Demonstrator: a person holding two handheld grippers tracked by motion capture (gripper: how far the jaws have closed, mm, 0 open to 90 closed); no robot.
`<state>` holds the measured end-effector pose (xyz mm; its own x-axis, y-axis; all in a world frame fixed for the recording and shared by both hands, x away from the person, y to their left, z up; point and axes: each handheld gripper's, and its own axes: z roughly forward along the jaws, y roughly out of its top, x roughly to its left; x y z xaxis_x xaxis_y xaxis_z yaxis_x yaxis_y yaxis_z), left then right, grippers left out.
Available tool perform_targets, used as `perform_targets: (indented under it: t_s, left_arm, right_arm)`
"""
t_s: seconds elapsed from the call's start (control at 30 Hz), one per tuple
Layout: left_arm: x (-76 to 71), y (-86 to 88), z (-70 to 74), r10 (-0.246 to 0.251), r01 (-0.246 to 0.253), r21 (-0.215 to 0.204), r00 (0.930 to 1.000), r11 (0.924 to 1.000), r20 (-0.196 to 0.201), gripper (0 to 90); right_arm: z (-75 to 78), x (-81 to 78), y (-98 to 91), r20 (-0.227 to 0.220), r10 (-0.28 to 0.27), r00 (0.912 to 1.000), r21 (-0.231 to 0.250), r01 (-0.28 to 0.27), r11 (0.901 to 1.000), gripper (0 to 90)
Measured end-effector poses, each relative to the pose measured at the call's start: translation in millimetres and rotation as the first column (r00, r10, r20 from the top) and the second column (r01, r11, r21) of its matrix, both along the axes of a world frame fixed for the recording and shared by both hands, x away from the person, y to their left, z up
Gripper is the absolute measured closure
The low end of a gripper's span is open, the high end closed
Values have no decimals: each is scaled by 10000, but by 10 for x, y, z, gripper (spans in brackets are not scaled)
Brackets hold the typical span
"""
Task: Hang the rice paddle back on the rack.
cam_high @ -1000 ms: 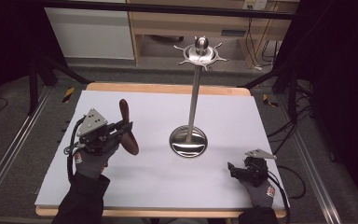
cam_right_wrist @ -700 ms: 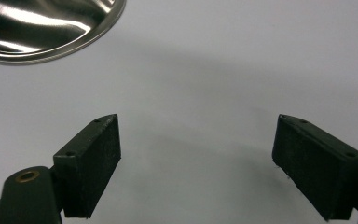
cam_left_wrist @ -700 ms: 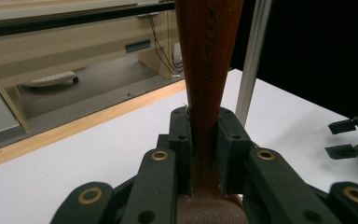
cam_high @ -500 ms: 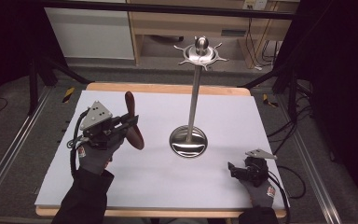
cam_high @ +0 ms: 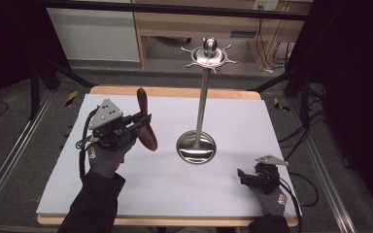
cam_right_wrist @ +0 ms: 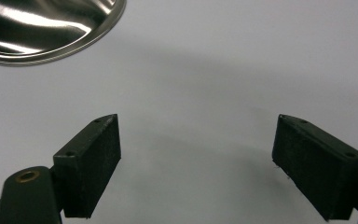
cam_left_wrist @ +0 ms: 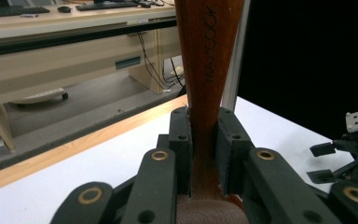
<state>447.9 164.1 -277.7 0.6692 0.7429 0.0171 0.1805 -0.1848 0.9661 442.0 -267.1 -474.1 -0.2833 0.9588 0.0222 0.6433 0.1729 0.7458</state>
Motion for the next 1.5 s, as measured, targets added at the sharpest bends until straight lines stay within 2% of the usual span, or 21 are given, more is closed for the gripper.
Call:
perform_targets:
  t_s: [0.13, 0.23, 0.4, 0.43, 0.57, 0.87, 0.9, 1.27, 1.5]
  left_arm:
    - [-16, -36, 67, -21, 20, -47, 9999, 10000, -104, 778]
    - [-12, -80, 145, -118, 118, 16, 9999, 9999, 40, 778]
    - [3, -116, 200, -170, 170, 19, 9998, 9999, 59, 778]
    - [-6, -135, 207, -279, 276, -178, 9994, 9995, -185, 778]
    - [24, -159, 255, -273, 273, 14, 9996, 9996, 9, 778]
    - [95, -219, 360, -327, 327, -71, 9994, 9994, 66, 778]
    - [109, -227, 376, -327, 328, -50, 9993, 9994, 186, 778]
    - [207, -375, 467, -448, 450, -100, 9988, 9989, 212, 778]
    - [238, -474, 488, -503, 503, 10, 9984, 9987, 274, 778]
  right_arm:
    - [3, -2, 0, -3, 2, 10000, -1, -2, 10000, 155]
    - [3, -2, -1, -1, 4, 10000, 5, -4, 10000, 155]
    - [5, -2, -1, 20, -3, 10000, 28, 3, 10000, 155]
    - [5, -1, -2, 12, -5, 10000, 29, 5, 10000, 155]
    - [6, 0, -6, 47, 26, 10000, 6, -26, 10000, 155]
    - [9, 0, -9, 44, 41, 10000, 65, -41, 10000, 155]
    - [9, 0, -9, 44, 41, 10000, 65, -41, 10000, 155]
    - [12, 3, -19, 159, 85, 9998, 80, -86, 9999, 155]
    - [14, 2, -19, 138, 56, 9999, 95, -57, 9999, 155]
